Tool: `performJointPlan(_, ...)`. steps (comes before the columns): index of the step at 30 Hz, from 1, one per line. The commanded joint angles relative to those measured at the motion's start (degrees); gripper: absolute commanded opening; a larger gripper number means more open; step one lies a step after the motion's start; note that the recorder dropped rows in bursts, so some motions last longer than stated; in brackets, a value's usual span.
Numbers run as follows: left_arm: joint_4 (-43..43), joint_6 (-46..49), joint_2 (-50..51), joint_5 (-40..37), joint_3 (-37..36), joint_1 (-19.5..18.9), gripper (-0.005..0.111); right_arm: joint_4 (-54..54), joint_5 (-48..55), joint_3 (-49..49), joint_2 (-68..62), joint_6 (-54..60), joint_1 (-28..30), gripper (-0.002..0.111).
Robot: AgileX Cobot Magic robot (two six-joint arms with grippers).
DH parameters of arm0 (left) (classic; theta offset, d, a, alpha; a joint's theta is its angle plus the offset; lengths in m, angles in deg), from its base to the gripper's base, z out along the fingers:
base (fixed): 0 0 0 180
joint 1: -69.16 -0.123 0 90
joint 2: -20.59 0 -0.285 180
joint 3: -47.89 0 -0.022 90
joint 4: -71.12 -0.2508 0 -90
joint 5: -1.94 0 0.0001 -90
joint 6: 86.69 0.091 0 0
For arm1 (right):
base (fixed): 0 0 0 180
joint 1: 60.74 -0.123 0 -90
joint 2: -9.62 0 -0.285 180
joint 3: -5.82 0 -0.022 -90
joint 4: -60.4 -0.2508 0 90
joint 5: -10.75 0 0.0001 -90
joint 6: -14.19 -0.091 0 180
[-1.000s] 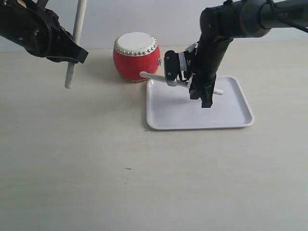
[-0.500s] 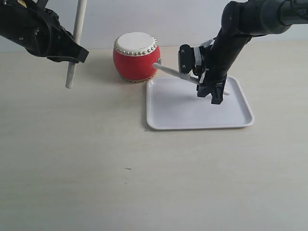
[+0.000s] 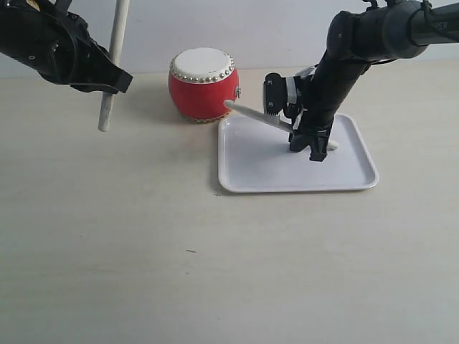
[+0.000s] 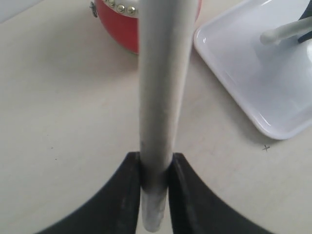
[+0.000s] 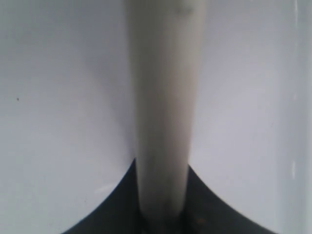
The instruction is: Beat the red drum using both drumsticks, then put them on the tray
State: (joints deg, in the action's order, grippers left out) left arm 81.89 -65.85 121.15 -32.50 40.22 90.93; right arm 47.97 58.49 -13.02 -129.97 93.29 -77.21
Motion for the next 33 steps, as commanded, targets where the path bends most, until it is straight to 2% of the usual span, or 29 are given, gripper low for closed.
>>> performJointPlan(1, 1.0, 0.0, -0.3, 0.8, 0.0, -0.1, 0.000, -3.4, -0.8, 0.1, -0.3, 0.9, 0.2, 0.000)
performJointPlan(10, 1.1, 0.0, -0.3, 0.8, 0.0, -0.1, 0.000, -11.0, -1.3, 0.1, -1.5, 5.8, 0.2, 0.000)
performJointPlan(22, 1.1, 0.0, -0.2, 1.3, 0.0, -0.1, 0.000, -10.7, -1.3, 0.1, 1.2, 5.6, 0.2, 0.000)
performJointPlan(26, 1.1, 0.0, -0.2, 1.3, 0.0, -0.1, 0.000, -6.2, -0.6, 0.1, 4.4, 4.0, 0.2, 0.000)
performJointPlan(33, 1.1, 0.0, -0.2, 1.3, 0.0, -0.1, 0.000, 9.8, 0.8, 0.1, 5.6, -7.6, 0.2, 0.000)
